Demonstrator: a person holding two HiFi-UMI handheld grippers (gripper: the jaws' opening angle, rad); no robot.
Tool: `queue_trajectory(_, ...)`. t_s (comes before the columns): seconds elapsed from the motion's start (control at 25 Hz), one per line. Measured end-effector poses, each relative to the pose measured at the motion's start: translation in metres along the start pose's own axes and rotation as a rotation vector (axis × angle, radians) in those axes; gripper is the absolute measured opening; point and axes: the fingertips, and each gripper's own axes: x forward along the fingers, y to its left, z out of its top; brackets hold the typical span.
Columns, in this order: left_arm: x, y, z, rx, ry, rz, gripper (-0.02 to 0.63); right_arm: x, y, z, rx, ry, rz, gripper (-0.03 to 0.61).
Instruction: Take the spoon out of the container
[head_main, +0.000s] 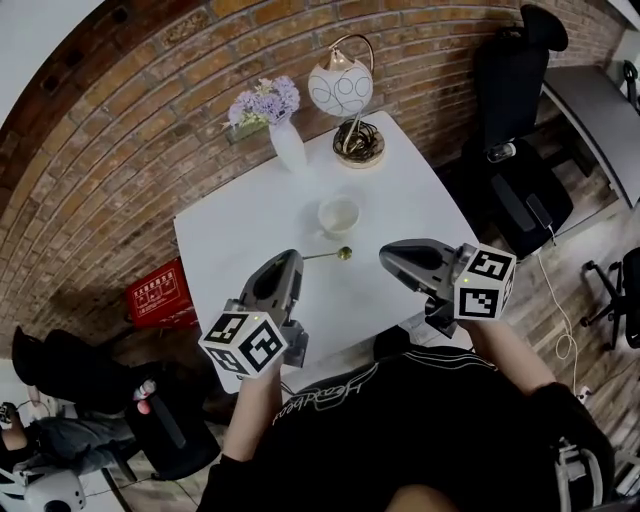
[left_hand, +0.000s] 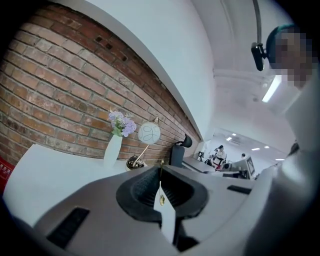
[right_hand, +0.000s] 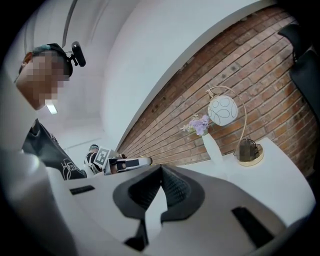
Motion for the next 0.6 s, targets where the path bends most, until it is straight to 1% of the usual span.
queue_trajectory(0.24,-0.034,-0.030,-0.003,0.029,-0.011,-0.057,0.008,0.000,0.031,0.003,-0.028,-0.030,-0.002,-0.003)
queue_trajectory(0.44,-0.056,-0.043,-0.008,0.046,-0.017,-0.073,0.008,-0.002,0.049,-0.003,-0.044,-0.036,-0.010,-0.003)
queue_trajectory(0.6,-0.064,-0.048,-0.009,0.047,-0.025,-0.085,0.008,-0.005,0.054,-0.006,-0.067,-0.049,-0.041,-0.003)
